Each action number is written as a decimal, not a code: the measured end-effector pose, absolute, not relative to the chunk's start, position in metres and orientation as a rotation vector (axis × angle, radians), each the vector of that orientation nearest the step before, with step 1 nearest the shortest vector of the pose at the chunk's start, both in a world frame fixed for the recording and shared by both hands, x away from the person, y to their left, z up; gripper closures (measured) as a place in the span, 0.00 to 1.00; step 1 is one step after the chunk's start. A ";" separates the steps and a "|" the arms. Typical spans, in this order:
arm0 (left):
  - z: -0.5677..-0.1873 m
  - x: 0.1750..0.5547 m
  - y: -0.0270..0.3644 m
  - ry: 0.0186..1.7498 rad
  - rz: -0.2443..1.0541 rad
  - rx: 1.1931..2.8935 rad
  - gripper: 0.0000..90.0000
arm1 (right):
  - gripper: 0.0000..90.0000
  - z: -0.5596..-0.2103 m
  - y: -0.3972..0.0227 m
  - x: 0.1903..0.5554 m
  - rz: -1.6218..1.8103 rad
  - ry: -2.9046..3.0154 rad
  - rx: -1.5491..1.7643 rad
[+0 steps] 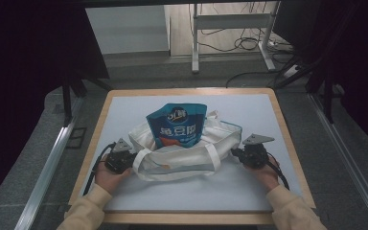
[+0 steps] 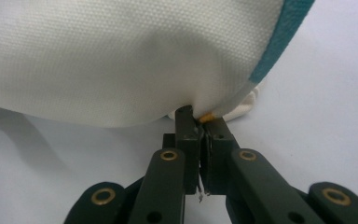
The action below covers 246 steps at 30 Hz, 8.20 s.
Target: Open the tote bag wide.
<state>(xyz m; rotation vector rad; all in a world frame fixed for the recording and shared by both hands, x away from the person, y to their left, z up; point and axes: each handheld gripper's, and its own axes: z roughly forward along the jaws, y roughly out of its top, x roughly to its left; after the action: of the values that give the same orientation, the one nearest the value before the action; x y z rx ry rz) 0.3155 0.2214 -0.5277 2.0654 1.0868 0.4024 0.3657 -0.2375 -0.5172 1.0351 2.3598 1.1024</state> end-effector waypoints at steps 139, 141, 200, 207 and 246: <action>-0.491 0.385 0.192 1.273 0.322 1.997 1.00 | 0.99 -0.519 -0.164 0.344 1.161 2.644 0.755; -0.490 0.384 0.192 1.266 0.325 1.988 1.00 | 0.99 -0.518 -0.164 0.344 1.164 2.640 0.759; -0.494 0.303 0.185 1.057 0.173 2.098 1.00 | 0.99 -0.478 -0.158 0.453 0.967 2.426 1.059; -0.499 0.303 0.182 1.051 0.172 2.119 1.00 | 0.99 -0.482 -0.157 0.456 0.965 2.429 1.077; -0.483 0.281 0.239 1.184 0.447 1.796 0.47 | 0.52 -0.451 -0.250 0.347 1.388 2.236 0.936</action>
<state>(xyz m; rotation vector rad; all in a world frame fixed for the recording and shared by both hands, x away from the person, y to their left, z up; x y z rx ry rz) 0.2810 0.2394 -0.4828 1.7957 1.1835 0.4472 0.3469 -0.2496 -0.4509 0.9363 2.2360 1.3880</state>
